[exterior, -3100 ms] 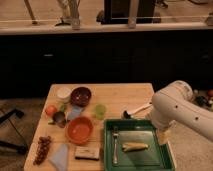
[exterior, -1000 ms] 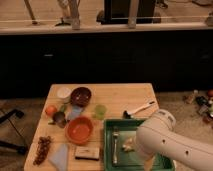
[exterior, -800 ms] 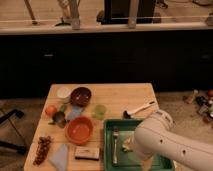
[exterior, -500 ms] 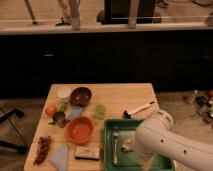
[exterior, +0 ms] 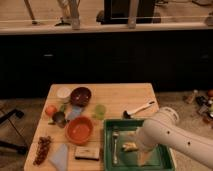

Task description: Place banana in table surface

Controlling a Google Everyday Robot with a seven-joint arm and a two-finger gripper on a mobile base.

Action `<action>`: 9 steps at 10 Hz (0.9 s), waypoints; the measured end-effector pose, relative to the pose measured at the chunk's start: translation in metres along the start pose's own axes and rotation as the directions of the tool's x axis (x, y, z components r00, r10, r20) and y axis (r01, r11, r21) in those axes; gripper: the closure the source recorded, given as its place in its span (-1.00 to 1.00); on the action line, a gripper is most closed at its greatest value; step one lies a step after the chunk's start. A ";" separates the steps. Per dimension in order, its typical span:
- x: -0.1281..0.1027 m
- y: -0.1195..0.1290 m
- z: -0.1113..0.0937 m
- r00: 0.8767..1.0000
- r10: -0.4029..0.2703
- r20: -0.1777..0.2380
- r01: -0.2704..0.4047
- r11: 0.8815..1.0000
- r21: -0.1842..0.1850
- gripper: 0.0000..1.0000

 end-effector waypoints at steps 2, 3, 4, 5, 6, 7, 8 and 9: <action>0.004 -0.004 0.008 0.996 0.081 0.039 -0.082 0.996 0.021 -0.60; 0.006 -0.004 0.010 0.992 0.117 0.046 -0.118 0.993 0.026 -0.60; 0.009 -0.003 0.013 0.985 0.164 0.044 -0.166 0.986 0.030 -0.60; 0.010 -0.003 0.015 0.984 0.173 0.040 -0.174 0.984 0.033 -0.60; 0.014 -0.001 0.019 0.982 0.186 0.035 -0.188 0.982 0.032 -0.60; 0.017 0.000 0.021 0.980 0.199 0.029 -0.200 0.979 0.033 -0.60; 0.023 0.001 0.024 0.975 0.219 0.020 -0.220 0.975 0.036 -0.60; 0.027 0.001 0.025 0.972 0.236 0.012 -0.237 0.971 0.044 -0.60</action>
